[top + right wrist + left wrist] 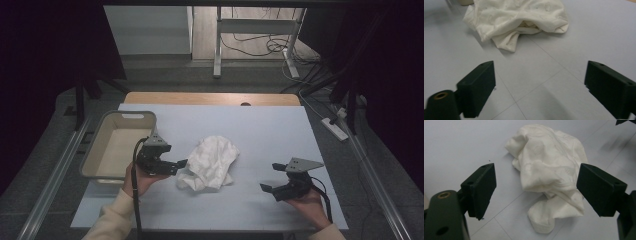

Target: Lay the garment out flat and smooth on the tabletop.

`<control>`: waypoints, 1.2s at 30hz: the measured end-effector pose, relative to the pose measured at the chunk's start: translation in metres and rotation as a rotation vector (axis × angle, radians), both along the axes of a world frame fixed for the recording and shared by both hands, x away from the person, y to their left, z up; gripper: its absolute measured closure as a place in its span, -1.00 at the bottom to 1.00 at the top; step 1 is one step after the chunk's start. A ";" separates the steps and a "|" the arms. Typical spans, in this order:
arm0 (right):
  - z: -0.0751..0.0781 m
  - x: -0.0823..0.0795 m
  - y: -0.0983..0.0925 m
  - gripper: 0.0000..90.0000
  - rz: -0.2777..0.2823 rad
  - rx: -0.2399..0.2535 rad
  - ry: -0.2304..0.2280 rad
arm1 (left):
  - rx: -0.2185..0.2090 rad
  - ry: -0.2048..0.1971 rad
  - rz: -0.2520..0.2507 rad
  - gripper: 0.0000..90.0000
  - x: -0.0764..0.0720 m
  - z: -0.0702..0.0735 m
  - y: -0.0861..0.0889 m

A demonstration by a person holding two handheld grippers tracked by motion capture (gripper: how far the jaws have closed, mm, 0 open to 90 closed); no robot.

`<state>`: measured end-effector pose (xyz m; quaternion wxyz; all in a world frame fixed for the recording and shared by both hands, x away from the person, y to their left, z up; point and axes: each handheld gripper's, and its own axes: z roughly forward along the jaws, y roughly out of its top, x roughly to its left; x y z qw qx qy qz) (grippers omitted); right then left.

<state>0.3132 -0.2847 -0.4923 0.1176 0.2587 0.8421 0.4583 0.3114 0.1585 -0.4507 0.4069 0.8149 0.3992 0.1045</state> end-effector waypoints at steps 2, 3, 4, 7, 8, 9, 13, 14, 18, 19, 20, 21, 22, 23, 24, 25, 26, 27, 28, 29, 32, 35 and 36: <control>0.000 0.000 0.001 -0.74 0.007 0.004 0.000 | -0.002 -0.001 -0.006 -0.63 0.000 0.001 0.000; -0.001 0.001 0.001 -0.73 0.009 0.007 0.002 | -0.001 -0.003 -0.005 -0.63 0.000 0.001 0.000; -0.001 0.001 0.002 -0.73 0.009 0.010 0.004 | -0.001 -0.003 -0.005 -0.63 0.000 0.001 0.000; -0.001 0.002 0.006 -0.72 0.020 0.010 0.007 | 0.000 0.005 -0.002 -0.63 -0.001 -0.001 0.000; -0.001 0.002 0.008 -0.72 0.022 0.007 0.003 | -0.003 0.009 -0.002 -0.63 0.000 -0.002 0.000; -0.001 0.002 0.009 -0.71 0.029 0.008 0.003 | -0.007 0.007 0.003 -0.63 0.000 -0.002 0.001; -0.004 0.000 0.018 -0.70 0.046 0.002 0.010 | -0.014 0.006 0.004 -0.62 0.001 -0.001 0.000; -0.004 -0.001 0.021 -0.70 0.051 -0.003 0.011 | -0.013 0.006 0.004 -0.62 0.001 -0.001 -0.001; -0.003 -0.005 0.029 -0.70 0.063 -0.004 -0.005 | -0.012 0.007 0.001 -0.62 0.003 0.000 -0.003; -0.002 -0.005 0.033 -0.69 0.068 -0.003 -0.023 | -0.013 0.005 0.000 -0.62 0.003 0.000 -0.003; -0.002 -0.005 0.036 -0.68 0.069 -0.003 -0.026 | -0.015 0.004 -0.002 -0.62 0.004 0.000 -0.003; -0.002 -0.005 0.036 -0.68 0.069 -0.003 -0.026 | -0.015 0.004 -0.002 -0.62 0.004 0.000 -0.003; -0.003 -0.005 0.038 -0.68 0.071 -0.004 -0.024 | -0.014 0.005 -0.003 -0.62 0.004 0.000 -0.004; -0.005 -0.004 0.042 -0.67 0.077 -0.005 -0.015 | -0.014 0.007 -0.006 -0.62 0.005 0.000 -0.004; -0.006 -0.004 0.044 -0.67 0.078 -0.004 -0.013 | -0.014 0.007 -0.008 -0.62 0.005 0.000 -0.004; -0.006 -0.004 0.046 -0.67 0.081 0.000 -0.005 | -0.014 0.006 -0.010 -0.62 0.006 0.000 -0.005; -0.006 -0.004 0.049 -0.67 0.088 0.016 0.004 | -0.011 0.007 -0.011 -0.62 0.006 0.000 -0.005; -0.006 -0.004 0.049 -0.67 0.088 0.016 0.004 | -0.011 0.007 -0.011 -0.62 0.006 0.000 -0.005; -0.006 -0.005 0.052 -0.67 0.091 0.023 0.006 | -0.013 0.007 -0.012 -0.62 0.007 0.000 -0.006; -0.006 -0.006 0.060 -0.66 0.106 0.022 -0.003 | -0.012 0.006 -0.015 -0.62 0.007 0.000 -0.006; -0.006 -0.007 0.068 -0.66 0.127 0.021 -0.003 | -0.010 0.005 -0.017 -0.62 0.008 0.000 -0.007; -0.009 -0.007 0.081 -0.66 0.160 -0.007 -0.006 | -0.012 0.006 -0.014 -0.62 0.008 0.000 -0.006; -0.010 -0.007 0.084 -0.66 0.162 -0.015 -0.012 | -0.012 0.006 -0.014 -0.62 0.008 0.000 -0.006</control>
